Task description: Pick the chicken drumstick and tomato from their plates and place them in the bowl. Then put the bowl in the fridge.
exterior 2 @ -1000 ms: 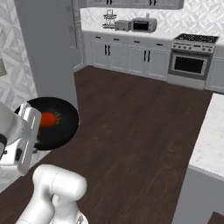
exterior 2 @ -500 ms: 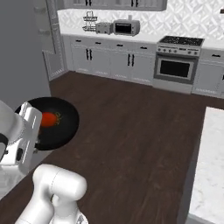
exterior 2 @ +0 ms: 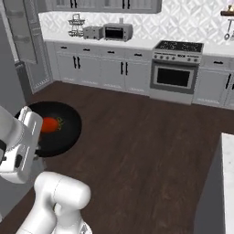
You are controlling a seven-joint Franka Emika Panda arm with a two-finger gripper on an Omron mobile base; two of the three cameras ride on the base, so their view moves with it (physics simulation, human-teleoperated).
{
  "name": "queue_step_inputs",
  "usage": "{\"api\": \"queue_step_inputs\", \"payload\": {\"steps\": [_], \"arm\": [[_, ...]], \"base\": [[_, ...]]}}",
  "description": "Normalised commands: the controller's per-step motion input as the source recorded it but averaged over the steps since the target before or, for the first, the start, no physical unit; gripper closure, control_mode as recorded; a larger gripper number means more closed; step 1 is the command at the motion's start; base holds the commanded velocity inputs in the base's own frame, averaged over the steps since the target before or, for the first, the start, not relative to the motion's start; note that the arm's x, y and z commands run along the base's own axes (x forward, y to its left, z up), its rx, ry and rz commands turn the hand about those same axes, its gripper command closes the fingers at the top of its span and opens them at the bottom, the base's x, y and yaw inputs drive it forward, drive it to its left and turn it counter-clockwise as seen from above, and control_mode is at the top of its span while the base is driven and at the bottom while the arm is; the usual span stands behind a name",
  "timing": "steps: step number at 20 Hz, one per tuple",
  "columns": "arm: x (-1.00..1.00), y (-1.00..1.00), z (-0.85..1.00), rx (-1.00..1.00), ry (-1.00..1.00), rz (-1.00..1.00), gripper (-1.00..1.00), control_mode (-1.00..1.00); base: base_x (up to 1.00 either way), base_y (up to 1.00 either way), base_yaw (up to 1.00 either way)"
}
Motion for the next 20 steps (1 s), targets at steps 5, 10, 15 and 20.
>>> {"api": "queue_step_inputs", "payload": {"steps": [5,10,15,20], "arm": [[0.00,0.00,0.00,0.00,0.00,0.00,1.00,1.00],[0.00,0.00,0.00,0.00,0.00,0.00,1.00,1.00],[0.00,0.00,0.00,0.00,0.00,0.00,1.00,1.00],[0.00,0.00,0.00,0.00,0.00,0.00,1.00,1.00]], "base": [[1.00,-0.04,-0.01],[1.00,-0.32,0.21],[1.00,-0.21,0.64],[1.00,-0.53,0.68]]}}
